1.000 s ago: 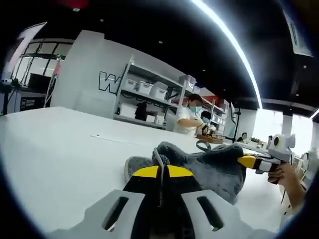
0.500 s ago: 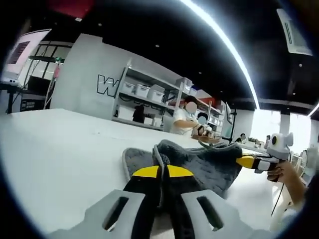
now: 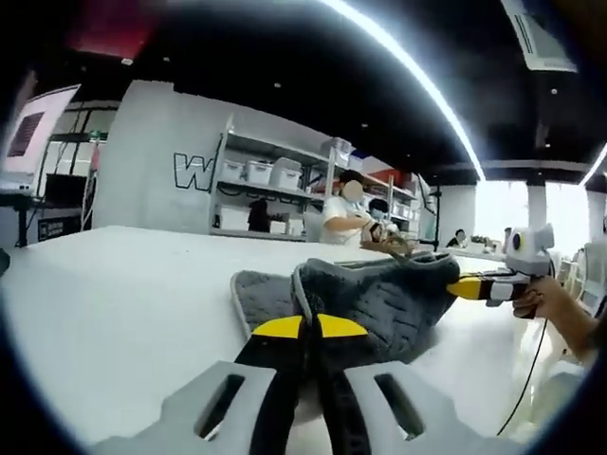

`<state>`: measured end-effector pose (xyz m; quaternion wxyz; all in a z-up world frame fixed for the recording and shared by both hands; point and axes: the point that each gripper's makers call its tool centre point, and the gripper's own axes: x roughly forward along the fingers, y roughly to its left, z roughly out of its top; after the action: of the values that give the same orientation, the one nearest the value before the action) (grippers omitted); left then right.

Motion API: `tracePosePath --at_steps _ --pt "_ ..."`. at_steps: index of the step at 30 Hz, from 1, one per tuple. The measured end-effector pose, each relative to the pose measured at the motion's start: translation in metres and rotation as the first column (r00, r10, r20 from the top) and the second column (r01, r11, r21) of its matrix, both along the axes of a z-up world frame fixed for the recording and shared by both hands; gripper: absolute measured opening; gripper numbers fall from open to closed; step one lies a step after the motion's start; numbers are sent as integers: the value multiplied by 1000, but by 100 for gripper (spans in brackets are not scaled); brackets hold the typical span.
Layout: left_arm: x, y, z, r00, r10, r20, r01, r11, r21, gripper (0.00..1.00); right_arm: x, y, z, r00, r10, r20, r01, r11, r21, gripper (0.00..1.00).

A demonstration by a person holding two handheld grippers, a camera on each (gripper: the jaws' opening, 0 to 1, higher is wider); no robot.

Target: Open the folded towel by lifting each exposed corner and separating the folded layers until the towel lies flat within the target outline without major curled edges

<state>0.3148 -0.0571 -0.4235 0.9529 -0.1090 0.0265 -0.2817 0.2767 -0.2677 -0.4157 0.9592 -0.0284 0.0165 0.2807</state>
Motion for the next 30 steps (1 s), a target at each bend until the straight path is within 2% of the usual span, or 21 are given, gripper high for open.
tracePosePath --at_steps 5,8,14,26,28,30 --pt "-10 -3 1 999 -9 46 5 996 93 2 -6 -2 -4 1000 -5 -12 5 1000 -10 0" --pt "-19 0 0 999 -13 35 11 998 57 2 -11 -3 -7 1000 -10 -20 10 1000 -1 0" --pt "-30 2 -7 1000 -10 17 9 998 60 2 -18 -3 -12 999 -11 -33 11 1000 2 0" --pt "-45 3 -18 1000 -13 5 12 993 120 2 -33 -3 -28 998 -19 -60 16 999 -47 0" --pt "-48 5 -21 1000 -7 18 4 987 160 2 -37 -3 -32 997 -16 -71 12 999 -51 0" --pt "-52 4 -25 1000 -9 14 7 985 173 2 -40 -2 -36 997 -11 -79 5 997 -71 1"
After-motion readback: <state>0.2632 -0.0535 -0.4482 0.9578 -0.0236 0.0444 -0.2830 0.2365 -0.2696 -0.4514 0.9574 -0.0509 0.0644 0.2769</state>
